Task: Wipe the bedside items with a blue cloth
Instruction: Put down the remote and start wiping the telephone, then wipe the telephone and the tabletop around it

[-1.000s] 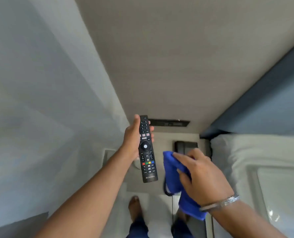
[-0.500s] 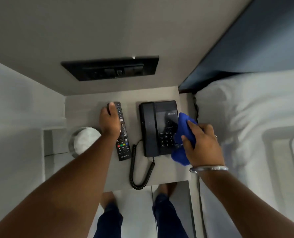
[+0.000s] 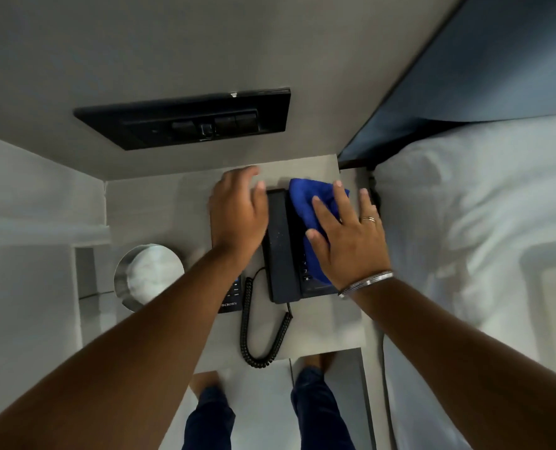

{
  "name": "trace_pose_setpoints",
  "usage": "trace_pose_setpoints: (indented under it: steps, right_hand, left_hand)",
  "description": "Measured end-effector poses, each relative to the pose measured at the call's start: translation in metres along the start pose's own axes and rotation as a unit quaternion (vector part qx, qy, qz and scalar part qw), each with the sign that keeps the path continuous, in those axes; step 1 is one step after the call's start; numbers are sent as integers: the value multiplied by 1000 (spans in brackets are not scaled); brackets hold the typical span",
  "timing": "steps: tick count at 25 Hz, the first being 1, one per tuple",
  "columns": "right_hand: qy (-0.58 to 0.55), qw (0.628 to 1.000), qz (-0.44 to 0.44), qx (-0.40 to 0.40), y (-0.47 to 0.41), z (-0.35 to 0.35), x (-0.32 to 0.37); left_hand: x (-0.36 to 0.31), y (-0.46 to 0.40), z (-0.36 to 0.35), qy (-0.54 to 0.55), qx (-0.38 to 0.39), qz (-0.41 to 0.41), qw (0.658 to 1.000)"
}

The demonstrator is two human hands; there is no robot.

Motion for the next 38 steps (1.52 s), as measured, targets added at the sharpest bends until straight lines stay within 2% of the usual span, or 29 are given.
trace_pose_setpoints:
  steps: [2, 5, 7, 12, 15, 20, 22, 26, 28, 30, 32, 35, 38]
  right_hand:
    - [13, 1000, 17, -1, -7, -10, 8]
    - [-31, 997, 57, 37, -24, -29, 24]
    - [-26, 997, 59, 42, -30, -40, 26]
    - [-11, 995, 96, 4, -23, -54, 21]
    - [5, 990, 143, -15, 12, -65, 17]
    - [44, 976, 213, 21, 81, -85, -5]
    - [43, 981, 185, 43, 98, -85, -24]
    - [-78, 997, -1, 5, 75, -46, -69]
    - [-112, 994, -4, -12, 27, -31, -50]
    - [-118, 993, 1, 33, -24, -35, -24]
    - [-122, 991, 4, 46, -38, -45, -19]
    - [-117, 992, 13, 44, 31, -58, -42]
    - [-90, 991, -14, 101, 116, -76, -71]
  left_hand:
    - [-23, -20, -26, 35, 72, -40, 996]
    - [-23, -25, -57, 8, 160, -20, 987]
    - [-19, -23, -63, -35, 165, -22, 986]
    - [-18, -22, -64, -51, 154, -17, 987]
    - [-20, -21, -64, -76, 168, -19, 983]
    - [-20, -23, -62, -83, 176, -13, 981]
    - [-22, -23, -63, -78, 188, -17, 979]
    - [-23, -22, -64, -55, 192, -27, 980]
    - [-24, -21, -64, -57, 191, -25, 980]
    - [-22, -22, -63, -58, 186, -20, 981]
    - [-20, -23, -64, -65, 186, -7, 980]
    - [-18, -22, -64, -77, 182, 9, 980]
    - [-20, -22, -64, -73, 182, 4, 981]
Point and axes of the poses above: each hand's wrist, its own y-axis away from the middle knuckle, its own z-axis out of the back of the hand, x = y × z, the point moved 9 cm from there along -y, towards the middle knuckle, and after that the axes turned 12 degrees about -z, right-handed, at the moved point
